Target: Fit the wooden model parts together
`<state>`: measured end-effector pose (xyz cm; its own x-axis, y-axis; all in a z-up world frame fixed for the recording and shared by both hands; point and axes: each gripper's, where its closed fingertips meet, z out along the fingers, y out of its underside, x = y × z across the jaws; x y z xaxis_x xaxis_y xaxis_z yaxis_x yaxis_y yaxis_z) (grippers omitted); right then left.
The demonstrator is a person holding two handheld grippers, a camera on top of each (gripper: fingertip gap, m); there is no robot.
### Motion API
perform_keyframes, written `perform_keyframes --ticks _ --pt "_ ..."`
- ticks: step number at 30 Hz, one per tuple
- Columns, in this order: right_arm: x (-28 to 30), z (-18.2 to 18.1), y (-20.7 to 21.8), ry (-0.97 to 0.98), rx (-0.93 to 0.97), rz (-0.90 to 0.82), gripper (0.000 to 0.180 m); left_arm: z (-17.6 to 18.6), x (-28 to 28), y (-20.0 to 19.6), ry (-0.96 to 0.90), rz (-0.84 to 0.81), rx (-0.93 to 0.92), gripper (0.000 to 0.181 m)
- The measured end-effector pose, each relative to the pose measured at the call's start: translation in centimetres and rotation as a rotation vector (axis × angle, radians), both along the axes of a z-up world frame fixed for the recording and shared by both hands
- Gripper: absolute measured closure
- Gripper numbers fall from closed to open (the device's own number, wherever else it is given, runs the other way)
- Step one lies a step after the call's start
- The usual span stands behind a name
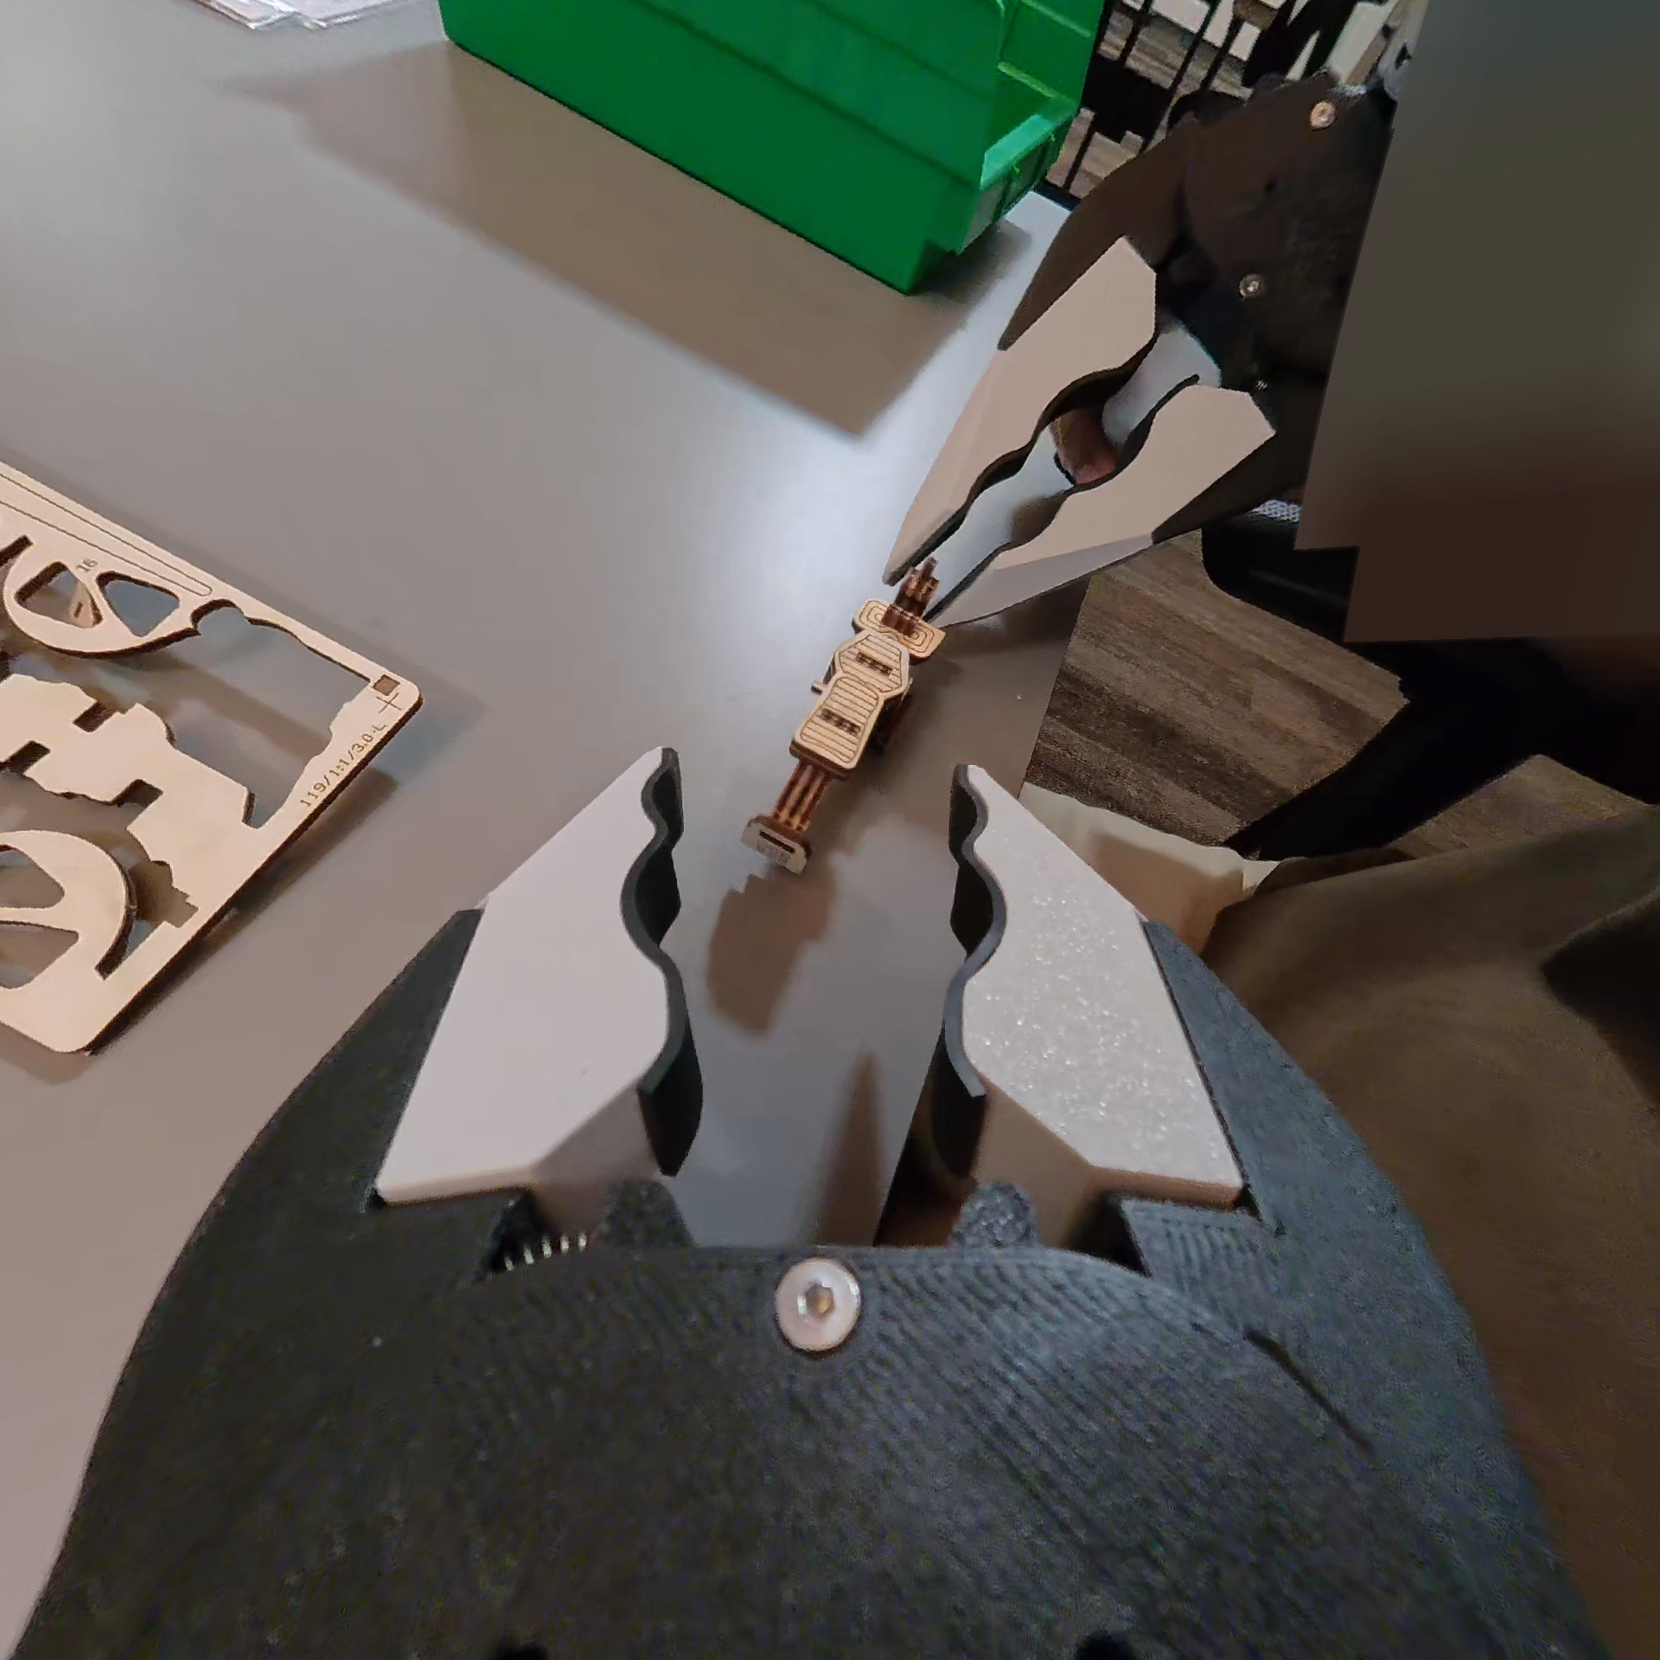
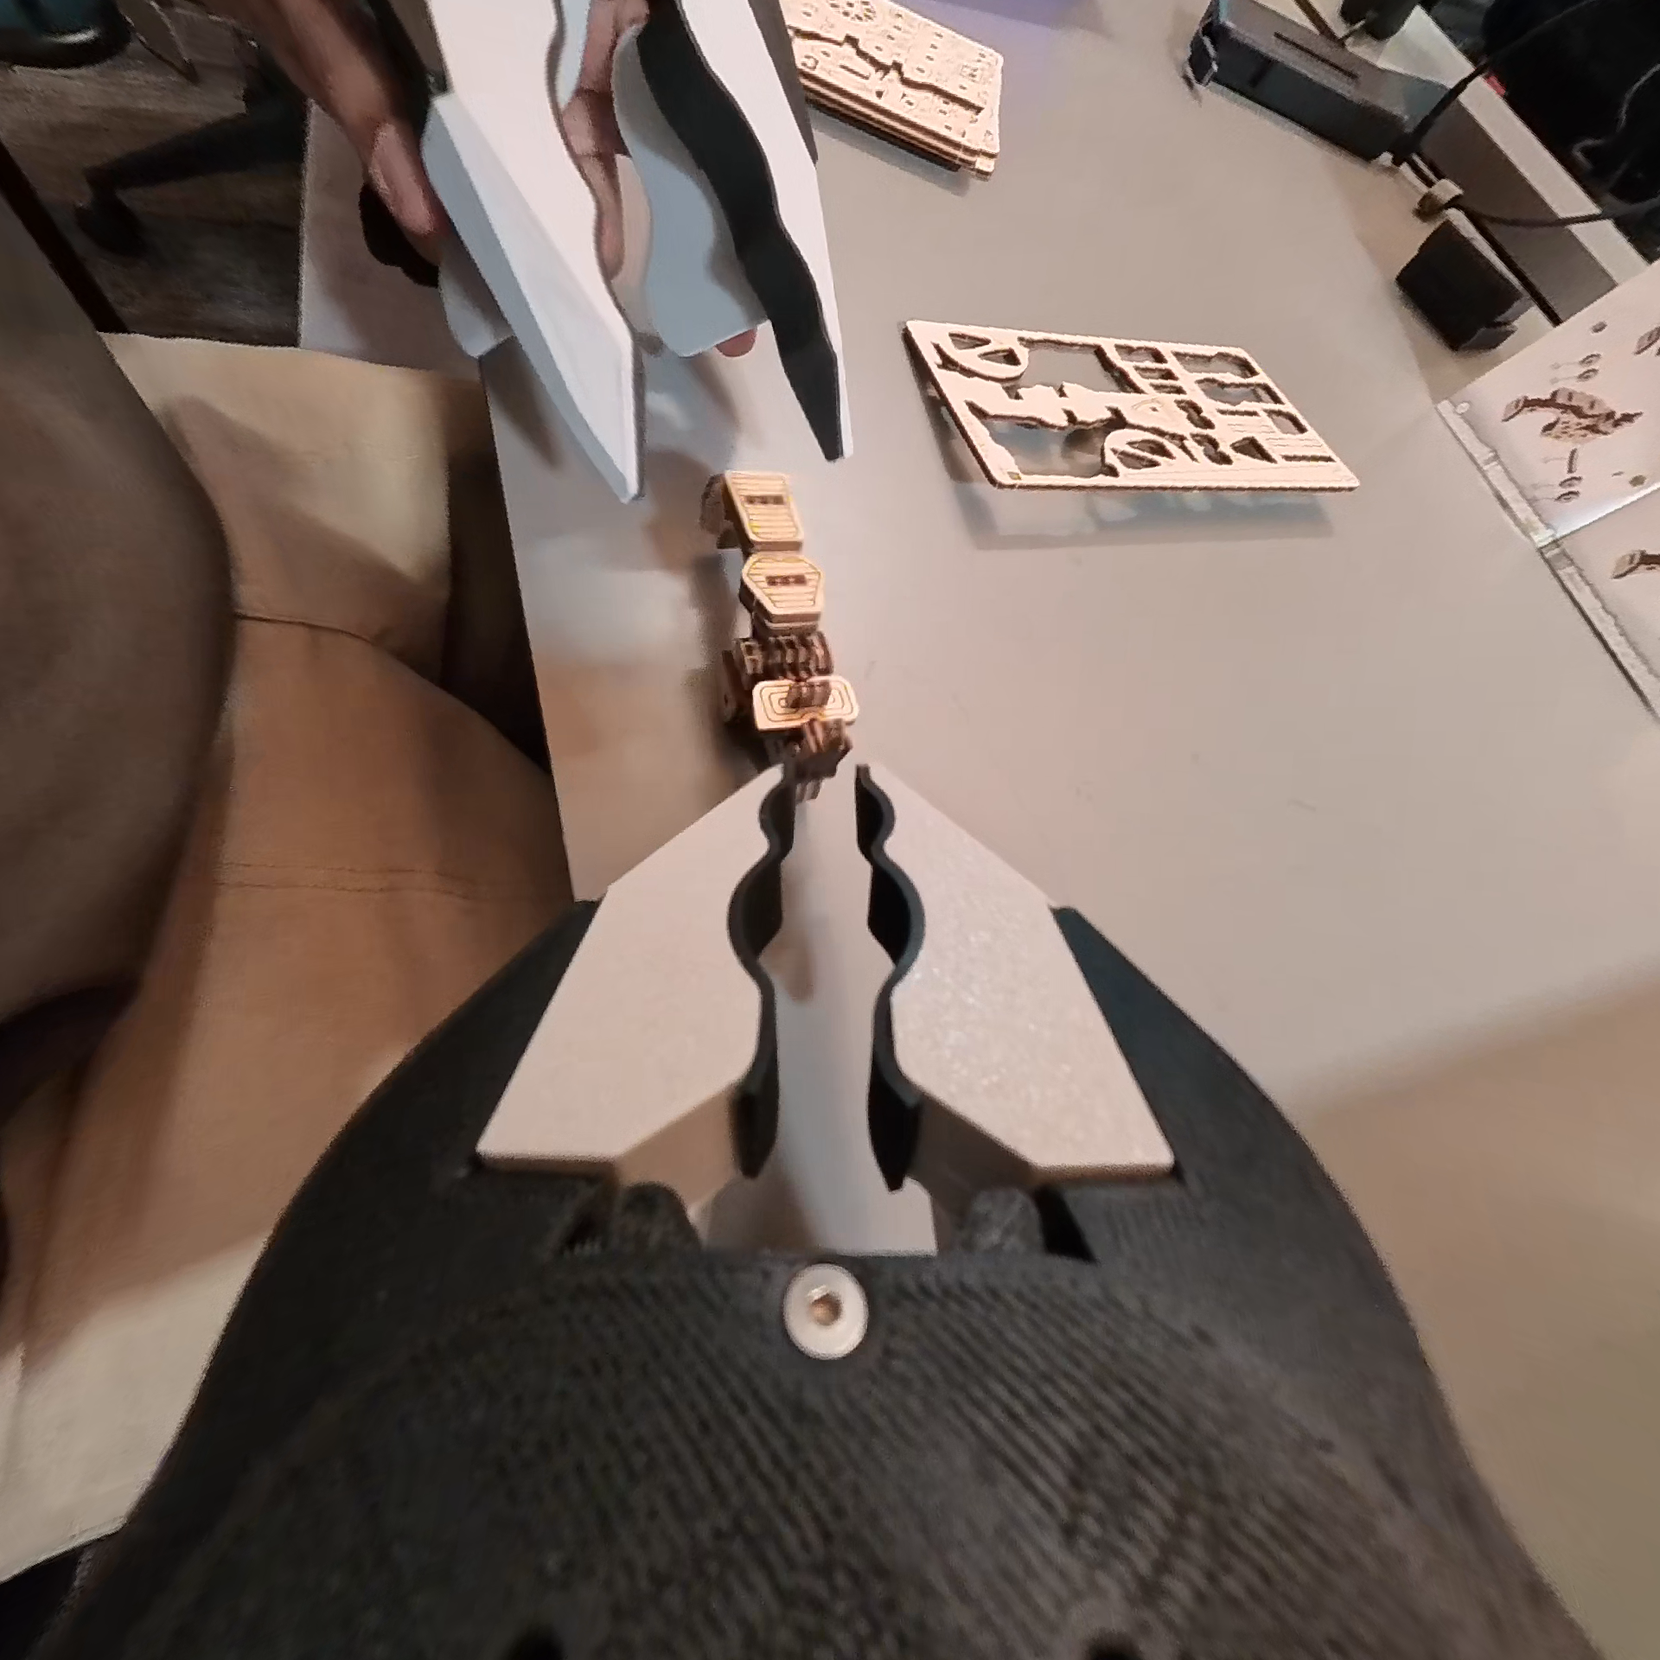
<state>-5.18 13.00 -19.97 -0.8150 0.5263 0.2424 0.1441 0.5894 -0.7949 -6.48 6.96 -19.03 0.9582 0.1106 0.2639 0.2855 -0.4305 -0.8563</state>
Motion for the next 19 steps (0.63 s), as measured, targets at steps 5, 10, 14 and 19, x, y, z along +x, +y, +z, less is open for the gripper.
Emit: perform_keyframes --ticks 5,10,14,19 --pt "-0.4 -0.3 0.4 -0.023 -0.033 -0.031 0.169 0.5 0.3 0.2 -0.033 -0.022 0.032 0.120" --pt "-1.4 -0.2 2.5 -0.022 -0.042 -0.108 0.171 1.7 0.0 0.3 -0.161 -0.042 0.114 0.119" --pt "-2.8 1.2 5.2 0.005 -0.139 -0.232 0.173 2.7 -1.0 0.0 -0.315 -0.042 0.209 0.119" --pt "-4.6 2.0 6.8 0.053 -0.169 -0.324 0.175 3.3 -2.7 -0.2 -0.487 -0.011 0.295 0.124"
